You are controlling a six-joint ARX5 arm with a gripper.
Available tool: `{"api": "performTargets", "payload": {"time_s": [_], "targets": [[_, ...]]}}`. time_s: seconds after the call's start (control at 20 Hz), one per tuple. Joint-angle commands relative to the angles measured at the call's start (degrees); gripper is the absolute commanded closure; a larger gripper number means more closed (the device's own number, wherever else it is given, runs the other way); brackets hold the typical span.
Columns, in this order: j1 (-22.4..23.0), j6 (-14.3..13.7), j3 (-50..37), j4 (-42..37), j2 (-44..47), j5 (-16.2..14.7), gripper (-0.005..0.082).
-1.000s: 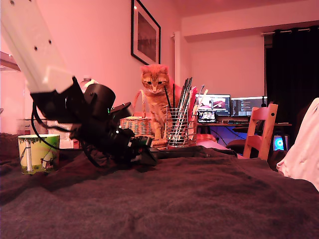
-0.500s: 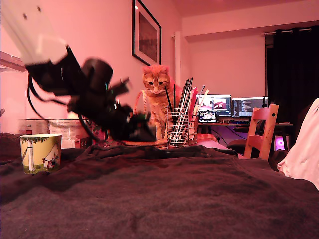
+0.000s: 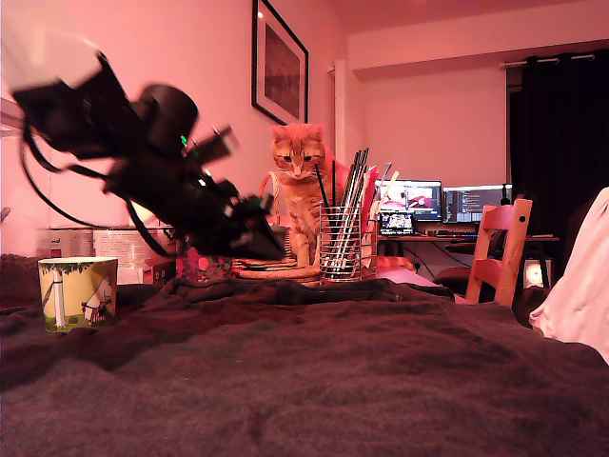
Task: Pick up the coffee capsules on the table and drop them inside the coffee cup
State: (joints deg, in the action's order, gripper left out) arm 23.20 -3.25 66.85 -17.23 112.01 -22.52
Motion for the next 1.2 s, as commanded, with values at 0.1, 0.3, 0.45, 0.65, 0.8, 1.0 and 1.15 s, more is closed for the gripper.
{"api": "performTargets", "payload": {"time_s": [0.1, 0.3, 0.45, 0.65, 0.8, 1.0, 1.15], "targets": [[-0.8, -0.2, -4.4, -1.1, -5.1, 0.5, 0.0680], [-2.7, -0.2, -7.7, -1.3, -9.6, 1.0, 0.0680], [-4.8, -0.2, -10.6, -1.4, -12.4, 1.2, 0.0680], [-8.3, 0.2, -14.1, -1.9, -16.2, 1.7, 0.0680], [-11.2, 0.2, -16.0, -1.9, -18.1, 1.9, 0.0680], [-15.0, 0.2, -18.4, -1.9, -20.2, 1.9, 0.0680], [-18.0, 0.2, -18.8, -1.4, -20.7, 1.9, 0.0680]]}}
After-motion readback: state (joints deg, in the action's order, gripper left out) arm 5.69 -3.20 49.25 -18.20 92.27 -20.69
